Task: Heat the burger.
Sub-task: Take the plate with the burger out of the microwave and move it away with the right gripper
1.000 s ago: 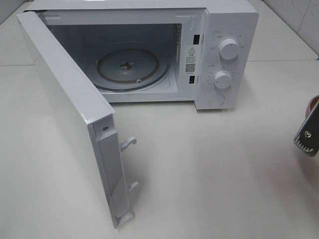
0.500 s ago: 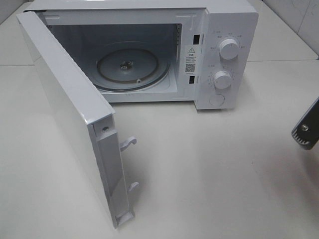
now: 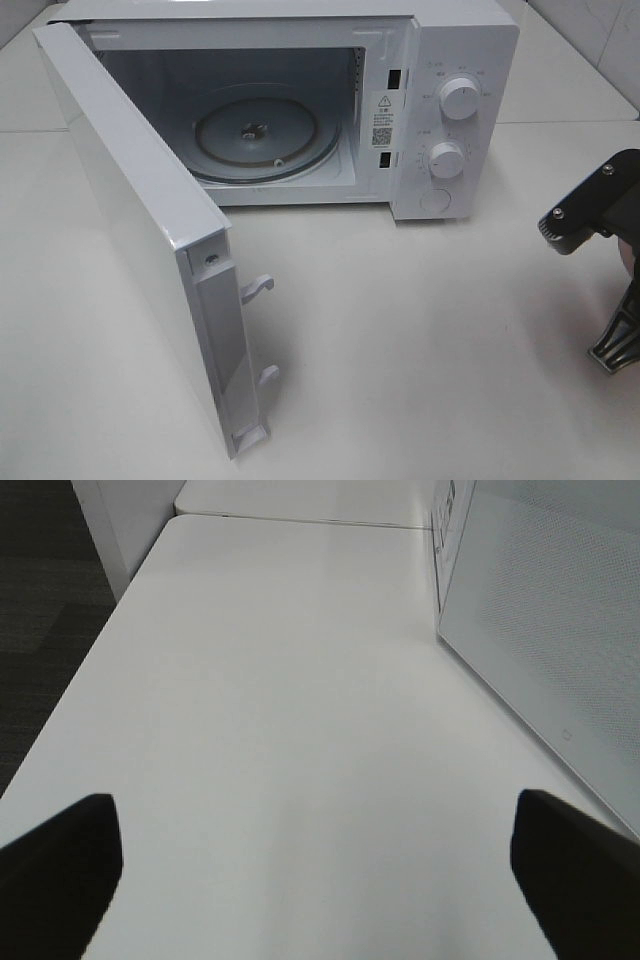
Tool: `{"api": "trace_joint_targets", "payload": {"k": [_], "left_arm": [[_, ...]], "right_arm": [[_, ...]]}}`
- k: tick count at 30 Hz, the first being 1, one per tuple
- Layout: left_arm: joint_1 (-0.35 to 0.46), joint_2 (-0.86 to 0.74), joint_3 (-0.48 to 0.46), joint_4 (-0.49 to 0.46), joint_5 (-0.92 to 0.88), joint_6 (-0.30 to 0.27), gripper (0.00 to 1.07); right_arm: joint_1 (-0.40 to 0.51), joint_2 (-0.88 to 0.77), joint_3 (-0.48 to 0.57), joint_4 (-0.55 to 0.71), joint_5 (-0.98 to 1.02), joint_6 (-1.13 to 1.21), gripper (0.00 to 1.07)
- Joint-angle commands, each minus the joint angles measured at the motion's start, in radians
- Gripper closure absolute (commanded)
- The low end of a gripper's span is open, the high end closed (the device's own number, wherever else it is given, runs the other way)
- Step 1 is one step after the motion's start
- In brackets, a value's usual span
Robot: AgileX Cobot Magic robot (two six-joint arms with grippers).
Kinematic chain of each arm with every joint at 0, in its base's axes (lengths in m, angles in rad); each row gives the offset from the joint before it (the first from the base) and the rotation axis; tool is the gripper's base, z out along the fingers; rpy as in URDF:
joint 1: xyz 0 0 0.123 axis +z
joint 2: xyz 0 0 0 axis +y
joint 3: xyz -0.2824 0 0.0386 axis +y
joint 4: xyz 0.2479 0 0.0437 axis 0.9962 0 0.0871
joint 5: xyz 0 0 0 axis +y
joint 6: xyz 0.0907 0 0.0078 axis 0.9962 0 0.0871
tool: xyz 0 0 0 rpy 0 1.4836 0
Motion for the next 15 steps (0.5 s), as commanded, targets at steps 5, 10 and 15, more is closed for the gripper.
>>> {"api": "trace_joint_targets", "payload": {"k": [5,10,15], "left_arm": [[0.003,-0.004,0.003,0.002,-0.013,-0.001,0.09],[0.003,-0.004,0.003,0.002,-0.013,-0.001,0.09],[0.003,-0.004,0.003,0.002,-0.013,-0.001,0.09]], "right_arm": [[-0.081,0.096,-0.045,-0.048,0.024,0.055,1.07],[-0.133,0.153,-0.051,-0.026,0.014,0.123,1.07],[-0.171,0.204,-0.053,-0.024,-0.013,0.208,1.07]]}}
